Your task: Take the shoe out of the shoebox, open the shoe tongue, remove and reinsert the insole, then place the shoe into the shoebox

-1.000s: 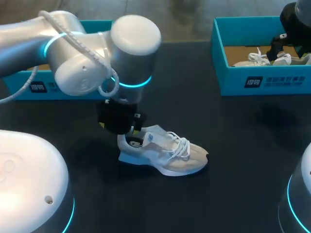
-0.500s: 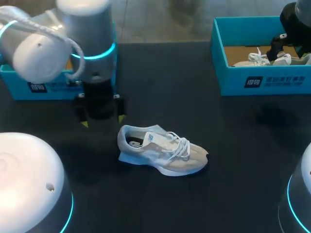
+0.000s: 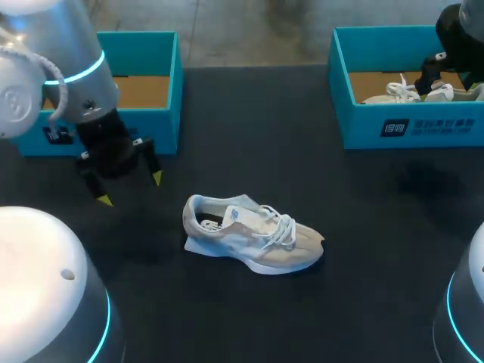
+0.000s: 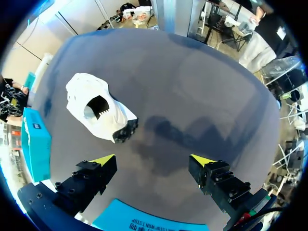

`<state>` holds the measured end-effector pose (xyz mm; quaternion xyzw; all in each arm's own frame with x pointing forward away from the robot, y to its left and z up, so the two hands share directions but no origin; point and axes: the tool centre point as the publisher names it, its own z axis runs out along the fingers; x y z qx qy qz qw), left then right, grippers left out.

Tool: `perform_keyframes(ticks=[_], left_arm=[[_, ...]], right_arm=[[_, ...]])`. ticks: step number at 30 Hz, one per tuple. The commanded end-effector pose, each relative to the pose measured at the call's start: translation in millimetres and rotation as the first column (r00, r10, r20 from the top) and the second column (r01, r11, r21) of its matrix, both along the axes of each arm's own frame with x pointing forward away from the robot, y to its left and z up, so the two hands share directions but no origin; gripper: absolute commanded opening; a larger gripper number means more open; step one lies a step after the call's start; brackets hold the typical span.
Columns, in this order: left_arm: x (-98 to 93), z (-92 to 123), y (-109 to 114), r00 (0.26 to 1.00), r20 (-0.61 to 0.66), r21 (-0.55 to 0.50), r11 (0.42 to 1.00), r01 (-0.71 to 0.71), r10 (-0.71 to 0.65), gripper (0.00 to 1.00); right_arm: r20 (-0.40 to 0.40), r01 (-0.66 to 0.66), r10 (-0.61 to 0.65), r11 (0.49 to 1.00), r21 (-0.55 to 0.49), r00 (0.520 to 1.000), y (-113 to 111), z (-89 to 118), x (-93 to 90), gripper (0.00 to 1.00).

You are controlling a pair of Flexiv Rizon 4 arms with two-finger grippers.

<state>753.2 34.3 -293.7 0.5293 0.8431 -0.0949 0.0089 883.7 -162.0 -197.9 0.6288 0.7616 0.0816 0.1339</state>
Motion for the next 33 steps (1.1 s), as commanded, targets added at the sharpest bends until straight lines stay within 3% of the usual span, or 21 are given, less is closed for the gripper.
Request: perform_keyframes(ticks=[1, 9, 15, 19, 26, 33], left_arm=[[-5.5, -1, 3, 0.999, 0.047, -0.082, 0.997, -0.012, 0.015, 1.0], [-5.5, -1, 3, 0.999, 0.047, -0.082, 0.997, -0.012, 0.015, 1.0], [-9.8, -5, 17, 0.982, -0.102, -0.186, 0.967, -0.175, 0.158, 1.0], [-14.8, -12, 24, 0.965, -0.137, -0.223, 0.942, -0.25, 0.223, 1.0], [-25.9, -23, 30, 0.903, -0.251, -0.338, 0.842, -0.42, 0.349, 1.0], [-33.0, -35, 37, 0.828, -0.365, -0.388, 0.739, -0.552, 0.427, 1.0]], right_arm=[[0.001, -0.002, 0.002, 1.0, 0.002, 1.0, -1, -1, 0.0, 1.0], [0.001, -0.002, 0.002, 1.0, 0.002, 1.0, -1, -1, 0.0, 1.0], [0.001, -0.002, 0.002, 1.0, 0.002, 1.0, -1, -1, 0.0, 1.0], [0.001, -0.002, 0.002, 1.0, 0.002, 1.0, -1, -1, 0.0, 1.0], [0.001, -0.002, 0.002, 1.0, 0.002, 1.0, -1, -1, 0.0, 1.0], [0.001, -0.002, 0.002, 1.0, 0.002, 1.0, -1, -1, 0.0, 1.0]])
